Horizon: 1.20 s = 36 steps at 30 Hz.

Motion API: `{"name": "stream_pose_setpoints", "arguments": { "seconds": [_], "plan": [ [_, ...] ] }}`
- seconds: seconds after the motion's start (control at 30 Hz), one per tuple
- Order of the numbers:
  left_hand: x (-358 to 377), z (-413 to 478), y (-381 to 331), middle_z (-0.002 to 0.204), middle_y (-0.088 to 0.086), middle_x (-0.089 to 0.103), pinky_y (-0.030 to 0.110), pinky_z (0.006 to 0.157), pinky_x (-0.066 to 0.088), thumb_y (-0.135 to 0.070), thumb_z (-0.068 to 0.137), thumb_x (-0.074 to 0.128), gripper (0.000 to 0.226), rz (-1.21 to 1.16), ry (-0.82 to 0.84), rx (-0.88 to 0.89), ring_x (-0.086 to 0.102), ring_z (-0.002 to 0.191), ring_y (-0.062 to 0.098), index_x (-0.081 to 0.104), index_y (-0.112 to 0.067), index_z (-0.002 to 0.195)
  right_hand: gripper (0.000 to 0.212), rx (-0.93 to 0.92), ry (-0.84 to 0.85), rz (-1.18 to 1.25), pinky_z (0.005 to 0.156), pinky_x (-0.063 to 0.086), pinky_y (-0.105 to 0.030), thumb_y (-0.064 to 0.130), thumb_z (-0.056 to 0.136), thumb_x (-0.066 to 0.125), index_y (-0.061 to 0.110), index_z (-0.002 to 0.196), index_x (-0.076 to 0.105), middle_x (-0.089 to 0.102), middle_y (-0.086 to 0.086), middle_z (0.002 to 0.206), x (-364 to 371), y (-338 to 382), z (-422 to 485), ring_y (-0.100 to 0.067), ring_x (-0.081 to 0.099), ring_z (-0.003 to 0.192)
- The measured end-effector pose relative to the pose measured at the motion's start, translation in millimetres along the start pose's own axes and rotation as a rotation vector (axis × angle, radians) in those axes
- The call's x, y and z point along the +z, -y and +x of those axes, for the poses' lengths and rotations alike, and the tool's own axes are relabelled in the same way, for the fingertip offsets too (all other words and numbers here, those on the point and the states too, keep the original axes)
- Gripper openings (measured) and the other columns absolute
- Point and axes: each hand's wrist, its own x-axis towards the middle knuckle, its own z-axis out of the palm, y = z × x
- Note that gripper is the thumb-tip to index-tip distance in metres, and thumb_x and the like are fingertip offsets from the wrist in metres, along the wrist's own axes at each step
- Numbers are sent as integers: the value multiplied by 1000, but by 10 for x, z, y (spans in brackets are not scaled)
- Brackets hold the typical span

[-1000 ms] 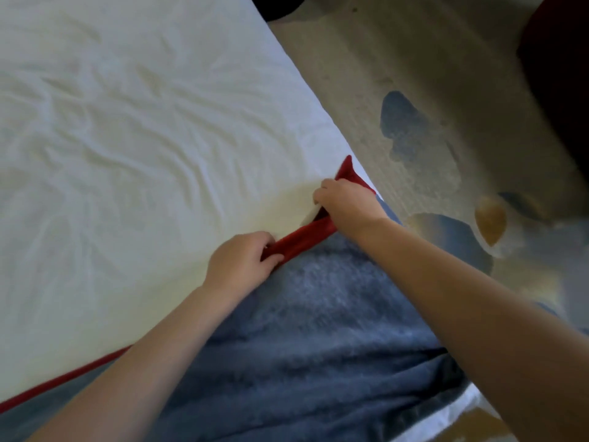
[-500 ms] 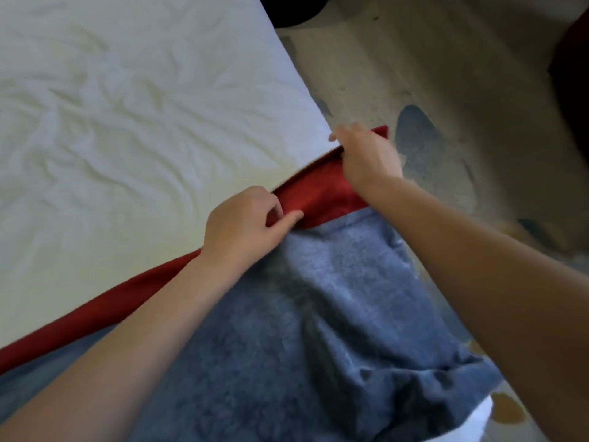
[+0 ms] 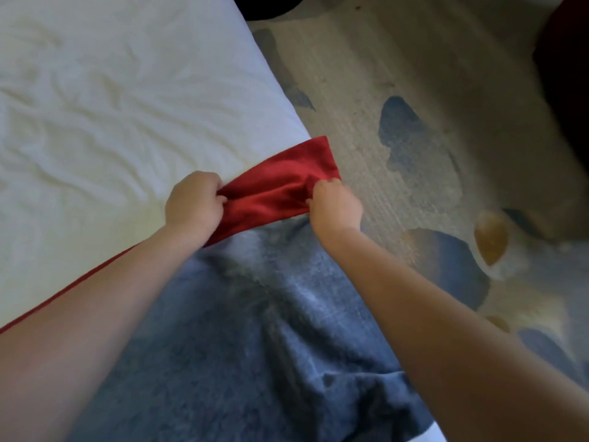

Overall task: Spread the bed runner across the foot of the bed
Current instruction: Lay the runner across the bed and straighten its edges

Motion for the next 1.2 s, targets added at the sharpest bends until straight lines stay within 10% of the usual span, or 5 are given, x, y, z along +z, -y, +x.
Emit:
{"name": "stream_pose_setpoints", "arguments": {
  "seconds": [0.53, 0.83, 1.2],
  "plan": [
    [24, 439, -465, 100, 19, 59, 42, 78, 43, -10, 87, 56, 12, -21, -141, 137, 56, 95, 41, 66, -5, 92, 14, 96, -118, 98, 66, 33, -31, 7, 91, 51, 5, 96, 63, 62, -15, 104, -204, -647, 280, -35, 58, 97],
    [90, -27, -664, 124, 16, 48, 47, 77, 50, -26, 89, 54, 43, 77, -106, 269, 54, 104, 39, 47, -10, 128, 34, -162, -96, -22, 78, 48, -39, 16, 94, 45, 16, 127, 50, 56, -6, 121, -119, -537, -116, -29, 51, 114],
    [182, -1158, -969, 113, 8, 55, 41, 76, 44, -33, 88, 49, 32, 106, 5, 434, 55, 102, 32, 54, -16, 115, 30, -207, -94, -112, 76, 46, -36, 18, 95, 44, 18, 124, 51, 57, -6, 120, -203, -514, -1005, -27, 54, 113]
  ]
}}
